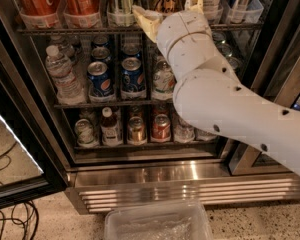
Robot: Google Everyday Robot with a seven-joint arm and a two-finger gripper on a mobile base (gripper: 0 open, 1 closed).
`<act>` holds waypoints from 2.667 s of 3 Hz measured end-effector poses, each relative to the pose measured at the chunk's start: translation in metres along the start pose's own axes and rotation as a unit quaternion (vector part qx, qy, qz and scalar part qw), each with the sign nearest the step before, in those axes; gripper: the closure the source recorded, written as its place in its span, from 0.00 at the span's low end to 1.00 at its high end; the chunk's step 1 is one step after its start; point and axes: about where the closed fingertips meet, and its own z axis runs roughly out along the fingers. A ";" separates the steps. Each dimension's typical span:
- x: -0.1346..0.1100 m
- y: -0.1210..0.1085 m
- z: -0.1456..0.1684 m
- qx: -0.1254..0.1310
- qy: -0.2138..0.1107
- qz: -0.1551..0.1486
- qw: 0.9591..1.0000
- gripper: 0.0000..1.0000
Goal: Pick orange can from top shelf of fridge
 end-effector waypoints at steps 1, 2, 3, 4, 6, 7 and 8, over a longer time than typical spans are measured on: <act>-0.010 0.000 0.008 -0.002 -0.017 0.004 1.000 0.24; -0.015 0.004 0.015 -0.009 -0.025 0.009 1.000 0.30; -0.016 0.004 0.017 -0.005 -0.027 0.009 1.000 0.34; -0.015 0.001 0.017 0.004 -0.026 0.006 1.000 0.36; -0.007 -0.011 0.015 0.030 -0.012 -0.010 0.999 0.36; -0.005 -0.017 0.018 0.034 -0.003 -0.014 0.999 0.36; -0.003 -0.020 0.024 0.032 0.003 -0.021 0.999 0.36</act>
Offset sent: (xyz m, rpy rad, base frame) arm 0.0161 0.0152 0.0163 0.0281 -0.0406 0.0550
